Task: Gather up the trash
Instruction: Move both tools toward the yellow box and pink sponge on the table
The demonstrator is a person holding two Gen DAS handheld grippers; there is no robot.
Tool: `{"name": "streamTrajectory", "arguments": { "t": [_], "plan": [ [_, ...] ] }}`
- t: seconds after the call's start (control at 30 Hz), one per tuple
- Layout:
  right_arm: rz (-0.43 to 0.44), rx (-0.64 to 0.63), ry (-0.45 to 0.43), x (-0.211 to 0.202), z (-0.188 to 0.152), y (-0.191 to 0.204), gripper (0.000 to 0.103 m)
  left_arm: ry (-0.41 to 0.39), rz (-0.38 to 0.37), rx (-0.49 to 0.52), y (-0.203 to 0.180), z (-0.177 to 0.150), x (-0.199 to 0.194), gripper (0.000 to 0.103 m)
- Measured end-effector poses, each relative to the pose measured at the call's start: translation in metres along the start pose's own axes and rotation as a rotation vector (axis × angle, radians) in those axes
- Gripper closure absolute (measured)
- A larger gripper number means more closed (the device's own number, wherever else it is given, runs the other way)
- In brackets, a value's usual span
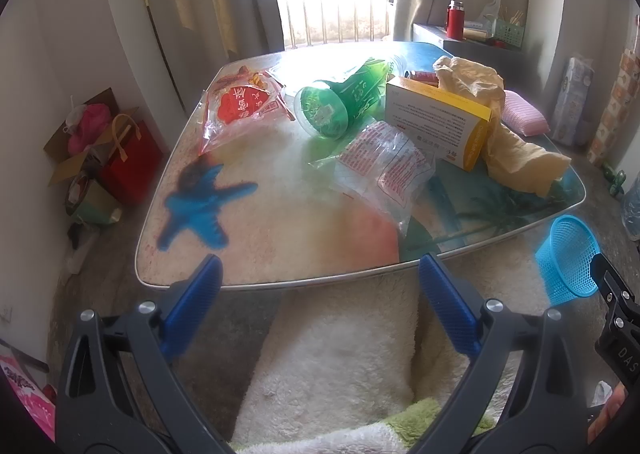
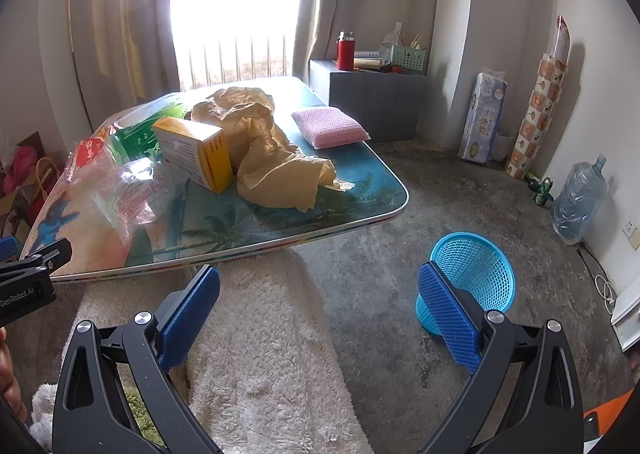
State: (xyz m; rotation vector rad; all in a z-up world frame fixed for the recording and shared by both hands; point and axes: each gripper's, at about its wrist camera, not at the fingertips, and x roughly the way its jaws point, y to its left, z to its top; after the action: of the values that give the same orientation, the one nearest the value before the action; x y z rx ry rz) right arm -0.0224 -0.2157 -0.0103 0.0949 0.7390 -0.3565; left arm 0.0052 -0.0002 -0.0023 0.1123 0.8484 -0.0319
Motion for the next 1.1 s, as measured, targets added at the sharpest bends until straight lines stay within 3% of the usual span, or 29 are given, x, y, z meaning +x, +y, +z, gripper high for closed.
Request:
{"name": "streamTrajectory", "arguments": {
  "t": [1.1],
  "plan": [
    [0.006,-0.002,0.02,0.0093,-0.0043,0.0057,0.006,0.017,0.014,-0.002,0.0074,-0.0054,0.007,0.009]
  ]
}}
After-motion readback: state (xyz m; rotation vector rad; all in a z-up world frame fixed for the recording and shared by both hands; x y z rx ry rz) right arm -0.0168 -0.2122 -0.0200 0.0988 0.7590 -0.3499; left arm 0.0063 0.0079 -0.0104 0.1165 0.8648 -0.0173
